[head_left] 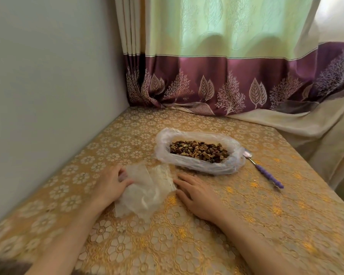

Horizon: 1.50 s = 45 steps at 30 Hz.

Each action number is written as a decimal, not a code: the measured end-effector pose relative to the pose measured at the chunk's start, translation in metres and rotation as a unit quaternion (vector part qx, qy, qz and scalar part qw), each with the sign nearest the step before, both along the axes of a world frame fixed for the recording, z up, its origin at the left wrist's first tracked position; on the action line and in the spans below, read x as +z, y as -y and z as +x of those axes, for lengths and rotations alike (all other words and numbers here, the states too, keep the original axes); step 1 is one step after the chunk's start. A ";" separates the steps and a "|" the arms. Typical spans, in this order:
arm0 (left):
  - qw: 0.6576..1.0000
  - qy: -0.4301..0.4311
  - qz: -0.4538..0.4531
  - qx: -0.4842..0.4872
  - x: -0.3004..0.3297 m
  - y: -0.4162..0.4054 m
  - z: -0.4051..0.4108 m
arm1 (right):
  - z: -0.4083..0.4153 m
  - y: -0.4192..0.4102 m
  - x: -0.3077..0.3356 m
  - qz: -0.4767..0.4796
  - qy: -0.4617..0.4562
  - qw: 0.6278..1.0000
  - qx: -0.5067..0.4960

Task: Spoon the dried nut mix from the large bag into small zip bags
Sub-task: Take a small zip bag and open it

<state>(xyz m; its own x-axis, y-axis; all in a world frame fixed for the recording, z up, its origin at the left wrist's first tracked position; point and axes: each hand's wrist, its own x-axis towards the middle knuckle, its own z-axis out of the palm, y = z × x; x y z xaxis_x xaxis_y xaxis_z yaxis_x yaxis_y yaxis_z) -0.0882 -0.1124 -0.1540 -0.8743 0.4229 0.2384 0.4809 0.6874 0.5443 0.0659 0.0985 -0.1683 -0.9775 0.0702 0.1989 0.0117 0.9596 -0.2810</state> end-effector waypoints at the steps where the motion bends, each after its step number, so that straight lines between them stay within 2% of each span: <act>1: 1.000 -0.015 0.008 0.010 -0.003 -0.002 -0.001 | 0.000 0.000 0.000 0.002 -0.001 1.000 -0.001; 5: 0.997 -0.062 0.017 0.054 -0.008 -0.006 -0.014 | -0.001 0.001 0.000 0.010 -0.004 1.000 -0.004; 8: 0.995 -0.046 0.023 0.080 -0.007 -0.005 -0.027 | -0.008 0.011 0.000 0.017 0.020 0.999 0.042; 11: 0.985 -0.006 0.117 0.124 0.000 -0.005 -0.035 | -0.024 0.024 -0.001 0.053 0.065 0.994 0.067; 13: 0.958 0.009 0.233 0.169 0.008 -0.001 -0.039 | -0.037 0.030 0.000 0.062 0.085 0.993 0.057; 16: 0.886 0.051 0.412 0.208 0.021 0.007 -0.044 | -0.061 0.039 0.002 0.047 0.091 0.994 0.037; 20: 0.794 0.130 0.556 0.207 0.034 0.013 -0.046 | -0.102 0.054 0.006 0.027 0.105 0.994 0.002; 24: 0.758 0.152 0.617 0.146 0.046 0.011 -0.040 | -0.129 0.064 0.012 0.002 0.105 0.994 -0.013; 27: 0.748 0.142 0.640 0.107 0.055 0.006 -0.034 | -0.123 0.067 0.016 -0.051 0.052 0.997 -0.012; 30: 0.769 0.102 0.624 0.093 0.058 -0.005 -0.025 | -0.099 0.061 0.023 -0.145 -0.024 0.989 0.016; 32: 0.808 0.050 0.580 0.085 0.059 -0.015 -0.014 | -0.078 0.047 0.029 -0.232 -0.072 0.970 0.019; 37: 0.892 -0.031 0.450 -0.004 0.047 -0.063 0.021 | -0.031 0.006 0.032 -0.447 -0.172 0.877 -0.044; 39: 0.917 -0.051 0.392 -0.046 0.035 -0.083 0.036 | -0.017 -0.003 0.026 -0.483 -0.191 0.853 -0.046; 41: 0.935 -0.097 0.332 -0.078 0.025 -0.095 0.043 | -0.009 -0.008 0.018 -0.496 -0.191 0.845 -0.057; 45: 0.940 -0.223 0.242 -0.094 0.017 -0.096 0.036 | -0.010 -0.013 0.012 -0.522 -0.193 0.829 -0.061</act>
<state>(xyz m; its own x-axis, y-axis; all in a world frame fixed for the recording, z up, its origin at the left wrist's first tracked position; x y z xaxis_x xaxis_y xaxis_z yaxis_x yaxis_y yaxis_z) -0.0524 -0.0159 -0.1366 -0.5625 0.3075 0.7675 0.8235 0.2917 0.4866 0.0559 0.1110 -0.1559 -0.8275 0.4955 0.2642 -0.1932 0.1905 -0.9625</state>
